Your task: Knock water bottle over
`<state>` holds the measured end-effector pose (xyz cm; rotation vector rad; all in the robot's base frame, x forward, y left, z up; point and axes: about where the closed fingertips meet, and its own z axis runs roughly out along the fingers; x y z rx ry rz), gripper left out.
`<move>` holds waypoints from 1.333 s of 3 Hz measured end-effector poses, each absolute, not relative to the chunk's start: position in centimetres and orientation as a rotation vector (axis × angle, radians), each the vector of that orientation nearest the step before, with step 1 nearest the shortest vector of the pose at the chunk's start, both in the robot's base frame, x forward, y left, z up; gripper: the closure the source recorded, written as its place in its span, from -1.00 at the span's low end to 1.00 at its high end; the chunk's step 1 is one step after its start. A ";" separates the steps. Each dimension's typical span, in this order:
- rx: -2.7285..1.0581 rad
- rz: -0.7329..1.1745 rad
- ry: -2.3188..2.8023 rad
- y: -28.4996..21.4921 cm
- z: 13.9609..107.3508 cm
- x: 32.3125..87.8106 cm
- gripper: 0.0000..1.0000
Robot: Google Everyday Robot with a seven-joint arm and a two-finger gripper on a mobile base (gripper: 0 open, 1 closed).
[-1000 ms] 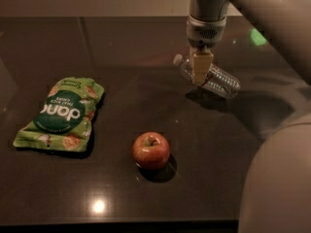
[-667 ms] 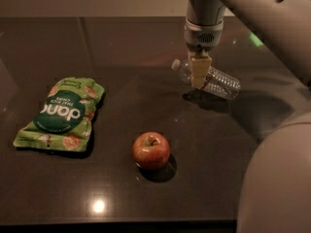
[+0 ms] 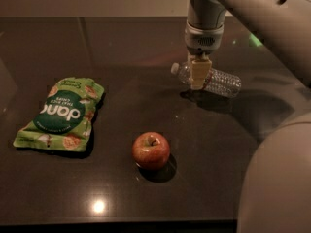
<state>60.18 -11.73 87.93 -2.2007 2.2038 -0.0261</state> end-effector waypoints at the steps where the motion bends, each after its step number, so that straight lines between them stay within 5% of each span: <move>1: -2.185 0.014 2.204 -11.8 87.8 60.0 -1.00; 4: -2.066 0.133 2.173 -11.0 87.5 61.0 -1.00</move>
Offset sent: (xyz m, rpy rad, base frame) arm -0.0264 -0.0110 -0.0002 0.0842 0.1213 -0.0396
